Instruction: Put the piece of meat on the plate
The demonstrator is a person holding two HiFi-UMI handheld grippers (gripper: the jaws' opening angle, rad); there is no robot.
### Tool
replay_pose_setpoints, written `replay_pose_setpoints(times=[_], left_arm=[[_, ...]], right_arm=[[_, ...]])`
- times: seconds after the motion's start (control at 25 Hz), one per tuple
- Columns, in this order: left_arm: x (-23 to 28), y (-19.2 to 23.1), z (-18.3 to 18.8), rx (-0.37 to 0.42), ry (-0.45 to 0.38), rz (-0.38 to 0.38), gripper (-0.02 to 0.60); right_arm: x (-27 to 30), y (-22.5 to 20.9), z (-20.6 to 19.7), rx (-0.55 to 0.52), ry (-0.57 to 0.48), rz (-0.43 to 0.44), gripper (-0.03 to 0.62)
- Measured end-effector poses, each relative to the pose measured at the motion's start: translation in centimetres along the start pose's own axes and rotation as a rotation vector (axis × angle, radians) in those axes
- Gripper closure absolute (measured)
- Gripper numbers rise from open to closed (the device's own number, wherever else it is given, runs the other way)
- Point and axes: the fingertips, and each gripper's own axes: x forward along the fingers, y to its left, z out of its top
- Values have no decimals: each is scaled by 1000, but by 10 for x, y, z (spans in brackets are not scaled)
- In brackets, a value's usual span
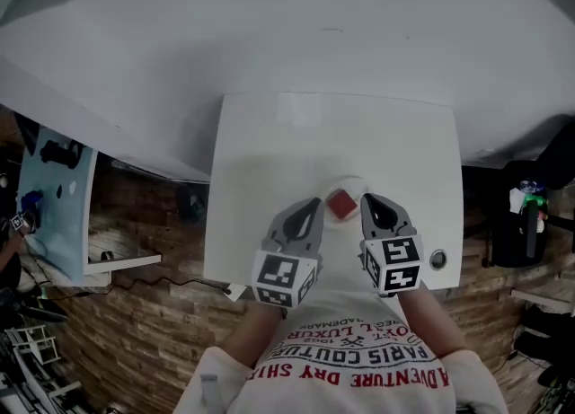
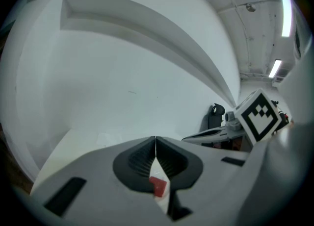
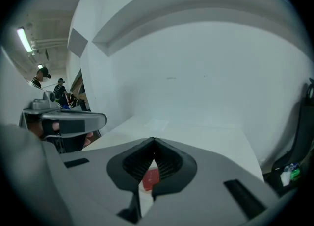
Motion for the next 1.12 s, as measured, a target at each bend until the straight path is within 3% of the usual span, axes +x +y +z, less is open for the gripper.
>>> replay_pose_setpoints(times=[0.28,0.44,0.84,1.12], left_arm=[[-3,-6,33,28,-67,-6,575],[-6,-7,43,35,-93,-3,575],[-15,-10,52,35,-146,-12,574],[-19,-4,43,26,-123,16,575]], right_arm=[[-37,0,49,-29,-206,-48,582],[-48,6,61,-77,-268,-44,582],[-52,13,64,-118,-278,-23,582],[-45,14,56,-83,-248,-7,582]])
